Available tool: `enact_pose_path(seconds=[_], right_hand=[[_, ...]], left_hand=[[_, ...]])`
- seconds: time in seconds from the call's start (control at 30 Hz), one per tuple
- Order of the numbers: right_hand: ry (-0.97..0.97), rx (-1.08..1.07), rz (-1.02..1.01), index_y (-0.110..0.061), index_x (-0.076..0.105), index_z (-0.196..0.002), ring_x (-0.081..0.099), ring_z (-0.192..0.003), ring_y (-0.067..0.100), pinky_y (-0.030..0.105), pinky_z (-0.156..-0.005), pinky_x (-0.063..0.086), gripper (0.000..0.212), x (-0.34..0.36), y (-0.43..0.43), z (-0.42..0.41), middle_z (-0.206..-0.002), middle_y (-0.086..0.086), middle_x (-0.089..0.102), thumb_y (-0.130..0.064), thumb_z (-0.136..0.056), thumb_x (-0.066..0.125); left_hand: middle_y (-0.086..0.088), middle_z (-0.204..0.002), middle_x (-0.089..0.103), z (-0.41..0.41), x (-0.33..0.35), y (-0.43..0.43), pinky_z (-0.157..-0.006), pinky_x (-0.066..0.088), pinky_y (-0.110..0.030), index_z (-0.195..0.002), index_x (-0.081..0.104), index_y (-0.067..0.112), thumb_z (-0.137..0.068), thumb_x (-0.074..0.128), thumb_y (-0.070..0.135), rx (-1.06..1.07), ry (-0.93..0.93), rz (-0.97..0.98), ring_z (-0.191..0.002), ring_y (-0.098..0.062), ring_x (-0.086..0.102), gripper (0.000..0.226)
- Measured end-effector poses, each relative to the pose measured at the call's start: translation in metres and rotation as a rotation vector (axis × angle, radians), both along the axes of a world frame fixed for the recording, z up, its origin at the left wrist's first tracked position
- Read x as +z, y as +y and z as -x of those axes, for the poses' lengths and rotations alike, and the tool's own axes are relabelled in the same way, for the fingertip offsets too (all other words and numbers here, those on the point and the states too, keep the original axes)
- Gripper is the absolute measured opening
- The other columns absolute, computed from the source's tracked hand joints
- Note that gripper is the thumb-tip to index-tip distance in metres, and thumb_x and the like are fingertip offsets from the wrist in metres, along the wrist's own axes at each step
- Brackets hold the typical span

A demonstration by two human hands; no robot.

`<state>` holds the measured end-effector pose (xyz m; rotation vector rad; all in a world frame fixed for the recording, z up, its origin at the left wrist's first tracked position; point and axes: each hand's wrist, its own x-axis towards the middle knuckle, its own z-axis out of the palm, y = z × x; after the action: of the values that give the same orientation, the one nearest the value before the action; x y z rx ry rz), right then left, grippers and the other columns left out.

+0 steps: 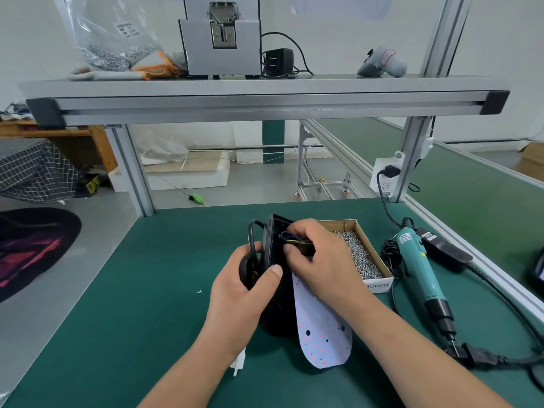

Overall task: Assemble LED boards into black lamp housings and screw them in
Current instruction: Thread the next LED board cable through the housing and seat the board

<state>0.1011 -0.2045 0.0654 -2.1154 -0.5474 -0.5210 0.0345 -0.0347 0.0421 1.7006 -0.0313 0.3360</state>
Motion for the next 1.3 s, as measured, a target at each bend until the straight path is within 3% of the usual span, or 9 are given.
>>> enact_pose_path(seconds=[0.2, 0.3, 0.4, 0.57, 0.67, 0.8, 0.97, 1.17, 1.3], right_hand=[[0.003, -0.052, -0.053, -0.023, 0.073, -0.103, 0.066, -0.090, 0.007, 0.028, -0.080, 0.052, 0.019, -0.001, 0.004, 0.003, -0.095, -0.012, 0.071, -0.028, -0.087, 0.064], [-0.037, -0.127, 0.059, -0.019, 0.073, -0.100, 0.065, -0.086, 0.018, 0.037, -0.078, 0.050, 0.013, 0.001, 0.007, 0.002, -0.091, -0.004, 0.070, -0.022, -0.088, 0.067], [-0.093, -0.106, 0.179, -0.020, 0.074, -0.098, 0.060, -0.079, 0.020, 0.036, -0.070, 0.044, 0.015, 0.005, 0.006, 0.002, -0.084, -0.003, 0.063, -0.026, -0.090, 0.063], [-0.093, -0.024, 0.266, -0.016, 0.073, -0.112, 0.059, -0.086, 0.024, 0.042, -0.077, 0.048, 0.030, 0.004, 0.005, 0.000, -0.091, 0.002, 0.060, -0.031, -0.100, 0.051], [-0.131, -0.010, 0.239, -0.013, 0.071, -0.121, 0.061, -0.095, 0.021, 0.035, -0.083, 0.048, 0.028, -0.001, 0.003, -0.001, -0.100, 0.004, 0.068, -0.024, -0.102, 0.053], [-0.084, -0.090, 0.043, -0.019, 0.070, -0.107, 0.068, -0.091, 0.017, 0.040, -0.081, 0.052, 0.011, -0.005, -0.001, -0.002, -0.098, -0.005, 0.076, -0.023, -0.098, 0.066], [-0.150, -0.165, 0.050, -0.020, 0.072, -0.092, 0.064, -0.081, 0.023, 0.047, -0.073, 0.053, 0.010, -0.005, 0.005, -0.002, -0.084, -0.004, 0.071, -0.028, -0.093, 0.066], [-0.179, -0.110, 0.130, -0.023, 0.077, -0.108, 0.062, -0.089, 0.021, 0.044, -0.080, 0.050, 0.020, -0.004, 0.004, -0.002, -0.095, -0.006, 0.073, -0.024, -0.097, 0.061], [-0.197, -0.218, 0.117, -0.025, 0.074, -0.096, 0.061, -0.086, 0.020, 0.046, -0.077, 0.051, 0.012, -0.007, 0.000, -0.002, -0.089, -0.011, 0.070, -0.030, -0.093, 0.063]], left_hand=[[0.017, -0.102, 0.078, 0.000, -0.002, -0.002, -0.082, 0.056, -0.029, -0.119, 0.068, 0.050, -0.083, 0.066, 0.047, 0.064, -0.041, -0.073, -0.094, -0.007, 0.073, 0.036], [0.019, -0.096, 0.076, 0.001, -0.004, -0.004, -0.076, 0.055, -0.027, -0.116, 0.067, 0.053, -0.084, 0.063, 0.050, 0.075, -0.049, -0.153, -0.087, -0.005, 0.071, 0.033], [0.015, -0.084, 0.071, 0.001, -0.005, -0.003, -0.065, 0.055, -0.025, -0.114, 0.064, 0.054, -0.083, 0.061, 0.054, 0.101, -0.073, -0.261, -0.075, -0.010, 0.064, 0.032], [0.019, -0.086, 0.072, -0.001, -0.003, -0.001, -0.065, 0.051, -0.025, -0.115, 0.064, 0.057, -0.084, 0.062, 0.052, 0.106, -0.085, -0.297, -0.075, -0.007, 0.065, 0.031], [0.020, -0.092, 0.074, -0.003, -0.004, 0.001, -0.069, 0.054, -0.026, -0.112, 0.063, 0.059, -0.083, 0.061, 0.053, 0.112, -0.069, -0.258, -0.082, -0.007, 0.068, 0.030], [0.017, -0.088, 0.073, -0.002, -0.004, 0.000, -0.065, 0.052, -0.018, -0.115, 0.065, 0.054, -0.084, 0.063, 0.051, 0.070, -0.067, -0.256, -0.077, -0.008, 0.066, 0.032], [0.020, -0.080, 0.070, 0.000, -0.002, -0.003, -0.062, 0.044, -0.007, -0.114, 0.069, 0.049, -0.085, 0.065, 0.043, 0.036, -0.098, -0.270, -0.070, -0.003, 0.061, 0.029], [0.020, -0.092, 0.075, -0.002, -0.003, -0.002, -0.068, 0.050, -0.011, -0.116, 0.067, 0.052, -0.084, 0.061, 0.051, 0.086, -0.052, -0.163, -0.082, -0.004, 0.069, 0.032], [0.016, -0.096, 0.076, -0.002, -0.004, -0.001, -0.075, 0.057, -0.028, -0.118, 0.069, 0.047, -0.084, 0.063, 0.051, 0.044, -0.023, -0.126, -0.085, -0.006, 0.071, 0.034]])
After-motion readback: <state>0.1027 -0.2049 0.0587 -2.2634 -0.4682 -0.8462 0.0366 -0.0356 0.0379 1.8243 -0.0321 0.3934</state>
